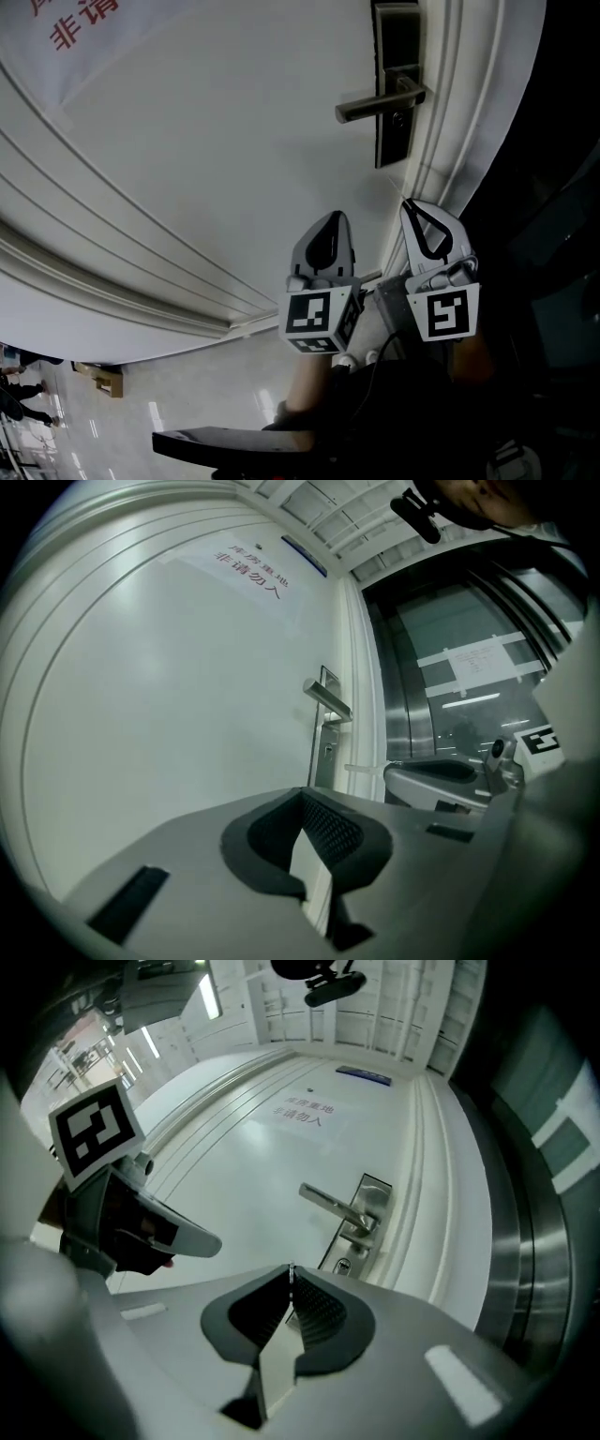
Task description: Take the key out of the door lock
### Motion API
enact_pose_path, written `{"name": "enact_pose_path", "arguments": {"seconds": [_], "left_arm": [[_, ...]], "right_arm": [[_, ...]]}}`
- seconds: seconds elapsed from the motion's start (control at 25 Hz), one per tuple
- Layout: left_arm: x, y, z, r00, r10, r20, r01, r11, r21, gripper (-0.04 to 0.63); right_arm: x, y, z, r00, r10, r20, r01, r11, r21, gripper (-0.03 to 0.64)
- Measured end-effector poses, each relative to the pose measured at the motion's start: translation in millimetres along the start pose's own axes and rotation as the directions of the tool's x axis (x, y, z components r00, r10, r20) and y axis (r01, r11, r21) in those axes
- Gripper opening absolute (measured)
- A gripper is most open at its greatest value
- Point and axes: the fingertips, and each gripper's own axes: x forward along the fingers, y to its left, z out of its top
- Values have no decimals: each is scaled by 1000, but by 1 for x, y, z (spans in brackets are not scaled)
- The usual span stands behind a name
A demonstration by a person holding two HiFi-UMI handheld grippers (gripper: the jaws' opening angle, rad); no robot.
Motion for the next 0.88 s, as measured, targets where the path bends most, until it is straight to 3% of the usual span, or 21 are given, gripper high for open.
{"name": "enact_pose_path", "arguments": {"seconds": [0.36, 0.88], "left_arm": [[6, 1, -13, 1000, 18, -12, -18, 999, 26, 0], [11, -6, -4, 999, 2, 46, -6, 996, 86, 0]], "right_arm": [[5, -5, -11, 1000, 6, -7, -5, 978, 206, 12], [15, -10, -2, 999, -17, 37, 7, 966, 257, 11]]}}
